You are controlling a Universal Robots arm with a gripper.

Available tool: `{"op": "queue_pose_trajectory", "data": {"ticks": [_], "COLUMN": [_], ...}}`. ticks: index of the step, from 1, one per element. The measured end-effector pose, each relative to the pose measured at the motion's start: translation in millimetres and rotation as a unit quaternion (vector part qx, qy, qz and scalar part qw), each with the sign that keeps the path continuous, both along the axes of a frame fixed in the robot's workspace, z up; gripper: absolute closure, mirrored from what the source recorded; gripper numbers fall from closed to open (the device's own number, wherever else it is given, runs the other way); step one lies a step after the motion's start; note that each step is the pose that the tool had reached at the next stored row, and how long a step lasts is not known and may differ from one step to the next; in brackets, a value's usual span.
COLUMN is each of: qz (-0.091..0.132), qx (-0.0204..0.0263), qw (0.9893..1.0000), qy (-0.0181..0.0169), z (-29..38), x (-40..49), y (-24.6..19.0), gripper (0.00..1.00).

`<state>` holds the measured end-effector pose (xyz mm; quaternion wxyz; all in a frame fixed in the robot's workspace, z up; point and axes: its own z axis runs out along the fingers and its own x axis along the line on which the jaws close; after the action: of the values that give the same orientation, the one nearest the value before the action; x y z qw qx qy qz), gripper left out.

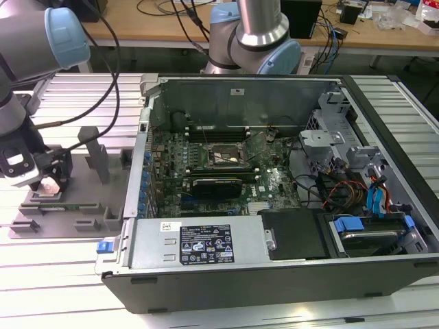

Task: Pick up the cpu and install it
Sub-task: 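Pick up the cpu and move it towards the insertion slot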

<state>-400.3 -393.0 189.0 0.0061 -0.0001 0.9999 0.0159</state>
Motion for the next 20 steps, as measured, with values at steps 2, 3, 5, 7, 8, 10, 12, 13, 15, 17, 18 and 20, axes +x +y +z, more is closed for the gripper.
{"op": "queue_pose_trajectory", "data": {"ticks": [2, 3, 5, 7, 8, 10, 12, 13, 15, 17, 18, 20], "qz": [0.0, 0.0, 0.0, 0.0, 0.0, 0.0, 0.0, 0.0, 0.0, 0.0, 0.0, 0.0], "qx": [0.0001, 0.0001, 0.0, 0.0, 0.0, 0.0, 0.0, 0.0001, 0.0001, 0.0001, 0.0, 0.0], "qw": [1.0, 1.0, 1.0, 1.0, 1.0, 1.0, 1.0, 1.0, 1.0, 1.0, 1.0, 1.0], "qy": [-0.0001, -0.0001, -0.0001, 0.0, 0.0001, 0.0, 0.0, -0.0001, -0.0002, -0.0001, -0.0001, -0.0001], "z": [-0.8, -0.8, -1.0, -2.0, -2.0, -2.2, -2.3, -2.2, -1.8, -1.5, -1.2, -1.0], "x": [-0.7, -1.0, -1.1, -1.3, -1.3, -1.2, -1.2, -1.2, -1.1, -1.2, -1.2, -1.2], "y": [0.1, 0.1, 0.1, 0.0, 0.0, 0.1, 0.1, 0.1, 0.1, 0.1, 0.1, 0.1], "gripper": [0.4, 0.4, 0.4, 0.4, 0.4, 0.4, 0.4, 0.4, 0.4, 0.4, 0.4, 0.4]}}
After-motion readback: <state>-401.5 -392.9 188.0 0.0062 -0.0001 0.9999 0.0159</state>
